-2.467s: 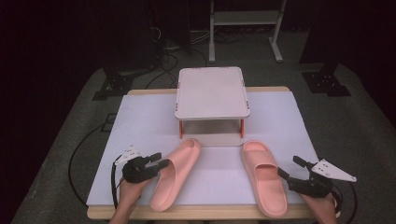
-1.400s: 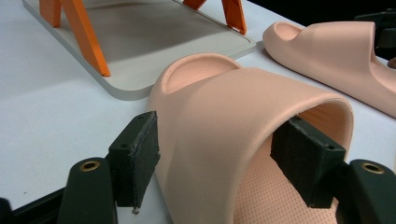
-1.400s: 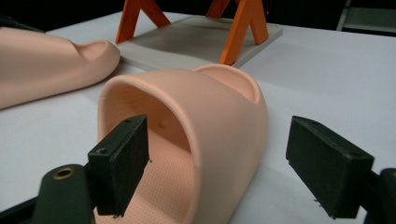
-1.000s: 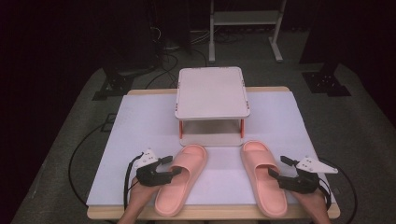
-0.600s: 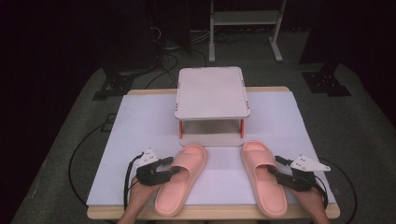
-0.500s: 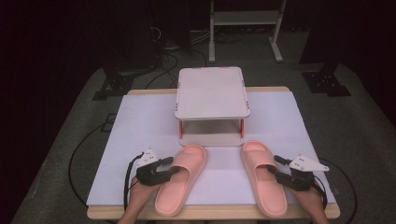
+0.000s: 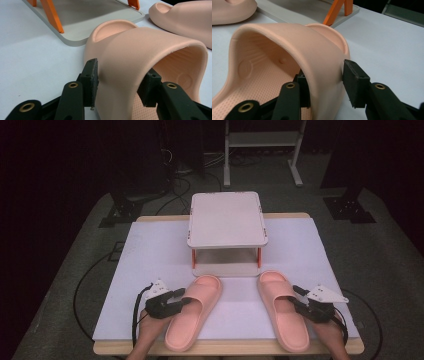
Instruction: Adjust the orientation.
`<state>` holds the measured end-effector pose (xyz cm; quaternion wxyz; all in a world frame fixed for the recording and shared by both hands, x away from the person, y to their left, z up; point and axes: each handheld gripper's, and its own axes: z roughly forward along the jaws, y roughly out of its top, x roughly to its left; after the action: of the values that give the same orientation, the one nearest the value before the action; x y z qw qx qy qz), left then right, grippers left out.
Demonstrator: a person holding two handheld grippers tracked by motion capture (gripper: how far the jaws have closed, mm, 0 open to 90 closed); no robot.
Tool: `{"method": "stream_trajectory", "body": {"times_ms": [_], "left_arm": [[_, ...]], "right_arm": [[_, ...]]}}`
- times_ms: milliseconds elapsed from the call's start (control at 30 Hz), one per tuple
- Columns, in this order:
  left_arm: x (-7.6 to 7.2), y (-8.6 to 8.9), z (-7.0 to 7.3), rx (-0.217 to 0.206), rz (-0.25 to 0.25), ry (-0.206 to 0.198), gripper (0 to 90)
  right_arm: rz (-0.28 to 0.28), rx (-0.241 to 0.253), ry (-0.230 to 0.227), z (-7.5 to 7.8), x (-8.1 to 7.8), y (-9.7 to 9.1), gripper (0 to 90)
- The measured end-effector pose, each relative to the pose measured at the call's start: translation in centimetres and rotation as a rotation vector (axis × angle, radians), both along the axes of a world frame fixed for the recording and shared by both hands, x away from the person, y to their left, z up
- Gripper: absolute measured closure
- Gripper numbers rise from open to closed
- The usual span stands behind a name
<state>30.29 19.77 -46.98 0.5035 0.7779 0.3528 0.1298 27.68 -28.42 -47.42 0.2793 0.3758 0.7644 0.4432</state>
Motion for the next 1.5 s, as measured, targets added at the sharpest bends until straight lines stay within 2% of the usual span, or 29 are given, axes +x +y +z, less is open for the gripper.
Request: {"method": "stream_trajectory", "body": {"times_ms": [367,400,500,633,733,1167,1500], "left_arm": [[0.0,0.4,0.1,-0.024,0.012,0.011,63.0],[0.0,0.5,0.1,-0.038,0.014,0.016,63.1],[-0.1,0.5,0.1,-0.034,0.015,0.015,64.0],[-0.2,0.5,0.3,-0.053,0.015,0.008,64.6],[-0.2,0.6,0.5,-0.065,0.016,0.007,65.7],[-0.5,0.7,1.1,-0.115,0.001,0.006,66.3],[-0.7,0.6,1.4,-0.131,-0.008,-0.002,66.3]], "right_arm": [[0.005,-0.009,-0.002,0.5,-0.2,0.6,67.1],[0.01,-0.013,0.005,0.5,-0.2,0.6,67.7],[0.014,-0.015,0.013,0.6,-0.3,0.8,69.2],[0.026,-0.015,0.015,0.7,-0.5,1.0,71.1],[0.029,-0.008,0.014,0.9,-0.6,1.2,73.7],[0.054,0.033,0.017,1.7,-1.1,2.3,74.6],[0.08,0.056,0.008,2.6,-1.3,3.7,74.8]]}}
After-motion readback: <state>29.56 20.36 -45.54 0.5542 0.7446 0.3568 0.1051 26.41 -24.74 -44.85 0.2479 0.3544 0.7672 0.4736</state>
